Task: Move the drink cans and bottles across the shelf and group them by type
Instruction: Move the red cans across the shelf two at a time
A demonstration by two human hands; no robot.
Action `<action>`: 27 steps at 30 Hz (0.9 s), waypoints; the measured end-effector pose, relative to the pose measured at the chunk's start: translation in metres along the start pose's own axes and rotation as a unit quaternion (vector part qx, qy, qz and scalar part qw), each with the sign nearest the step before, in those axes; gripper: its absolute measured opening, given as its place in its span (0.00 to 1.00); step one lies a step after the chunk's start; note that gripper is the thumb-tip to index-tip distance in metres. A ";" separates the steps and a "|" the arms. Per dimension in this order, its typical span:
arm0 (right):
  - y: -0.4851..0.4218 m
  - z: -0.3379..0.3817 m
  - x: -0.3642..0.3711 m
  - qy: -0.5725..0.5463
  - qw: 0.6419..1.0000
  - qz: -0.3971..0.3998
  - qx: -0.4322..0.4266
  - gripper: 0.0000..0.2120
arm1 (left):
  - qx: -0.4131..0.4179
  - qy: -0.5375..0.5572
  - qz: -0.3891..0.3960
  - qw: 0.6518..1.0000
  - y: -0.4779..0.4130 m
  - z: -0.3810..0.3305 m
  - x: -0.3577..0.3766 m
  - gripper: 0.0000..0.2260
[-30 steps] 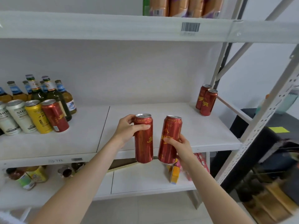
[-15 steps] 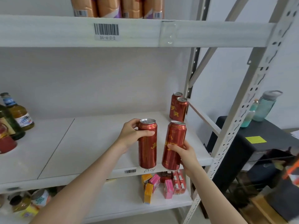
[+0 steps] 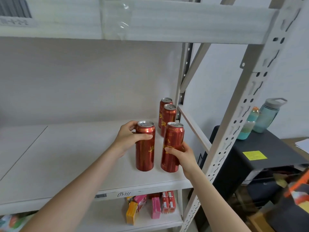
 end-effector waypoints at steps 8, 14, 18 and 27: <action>-0.047 -0.026 -0.018 0.013 1.000 -0.001 -0.022 0.24 | 0.025 0.018 -0.028 0.999 -0.031 0.004 0.027 0.26; -0.072 -0.036 -0.017 0.012 0.998 -0.005 -0.055 0.23 | 0.040 0.017 -0.033 0.998 -0.047 0.012 0.031 0.29; -0.086 -0.040 -0.014 0.014 0.997 -0.014 -0.070 0.25 | 0.047 0.009 -0.041 0.998 -0.054 0.013 0.029 0.29; -0.105 -0.046 -0.012 0.037 0.996 -0.030 -0.075 0.32 | 0.043 0.022 -0.038 0.998 -0.057 0.017 0.026 0.32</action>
Point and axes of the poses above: each hand's wrist, its own y-axis away from the middle knuckle, its own x-axis out of the palm, z = x × y, the point moved 4 cm from there along -y, towards the middle knuckle, and after that the axes turned 13 degrees about -x, right-handed, at the moved point
